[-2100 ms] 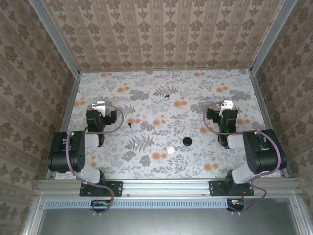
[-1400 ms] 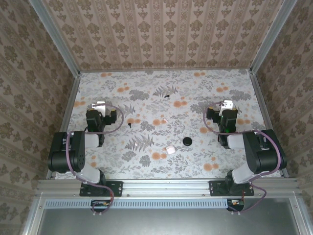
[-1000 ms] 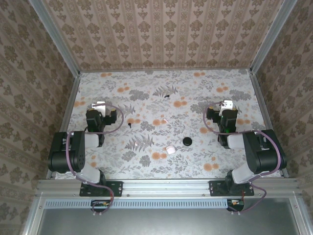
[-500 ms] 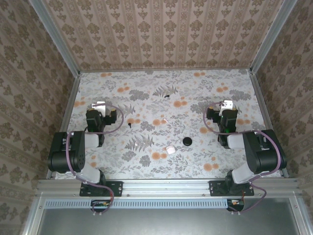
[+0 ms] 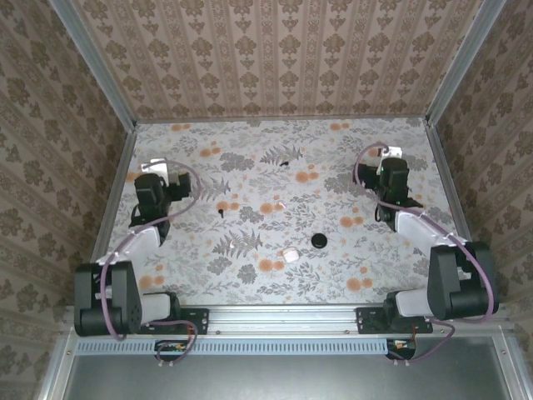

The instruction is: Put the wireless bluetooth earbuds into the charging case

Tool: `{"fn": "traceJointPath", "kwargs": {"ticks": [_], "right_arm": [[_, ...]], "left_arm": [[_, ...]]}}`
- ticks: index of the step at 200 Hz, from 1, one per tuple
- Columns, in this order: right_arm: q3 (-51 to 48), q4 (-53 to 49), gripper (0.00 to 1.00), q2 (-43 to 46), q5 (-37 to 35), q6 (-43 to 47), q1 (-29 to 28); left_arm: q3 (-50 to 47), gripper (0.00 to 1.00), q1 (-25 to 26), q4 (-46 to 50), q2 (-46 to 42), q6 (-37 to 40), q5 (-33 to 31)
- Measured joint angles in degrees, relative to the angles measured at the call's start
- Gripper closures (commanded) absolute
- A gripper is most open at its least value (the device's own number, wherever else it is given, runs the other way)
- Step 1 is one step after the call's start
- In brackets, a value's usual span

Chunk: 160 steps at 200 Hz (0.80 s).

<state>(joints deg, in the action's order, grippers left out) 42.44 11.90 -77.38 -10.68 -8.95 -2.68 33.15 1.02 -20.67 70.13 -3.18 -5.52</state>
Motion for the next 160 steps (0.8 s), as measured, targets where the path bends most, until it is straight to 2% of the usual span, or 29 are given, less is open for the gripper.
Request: {"fn": "traceJointPath", "kwargs": {"ticks": [24, 40, 67, 92, 123, 160], "right_arm": [[7.1, -14.8, 0.00, 0.9, 1.6, -3.3, -1.9], [9.6, -23.8, 0.00, 1.8, 2.8, -5.2, -5.9], [12.1, -37.7, 0.01, 2.8, 4.2, -9.6, -18.8], [12.5, -45.7, 0.05, 2.4, 5.4, -15.1, -32.3], [12.8, -51.2, 0.09, -2.5, 6.2, -22.1, -45.3], [16.4, -55.1, 0.13, -10.9, 5.2, -27.6, -52.0]], "left_arm": [[4.7, 0.02, -0.3, 11.8, -3.7, -3.8, 0.3], [6.8, 0.06, -0.4, 19.2, -5.3, -5.6, 2.9], [8.2, 0.17, -0.3, 30.1, -7.3, -8.6, 10.3], [8.2, 0.28, 1.0, 37.9, -8.2, -11.5, 17.4], [7.9, 0.30, 8.2, 42.9, -9.5, -15.6, 22.2], [7.0, 0.32, 19.9, 45.0, -10.4, -19.0, 22.7]]}}
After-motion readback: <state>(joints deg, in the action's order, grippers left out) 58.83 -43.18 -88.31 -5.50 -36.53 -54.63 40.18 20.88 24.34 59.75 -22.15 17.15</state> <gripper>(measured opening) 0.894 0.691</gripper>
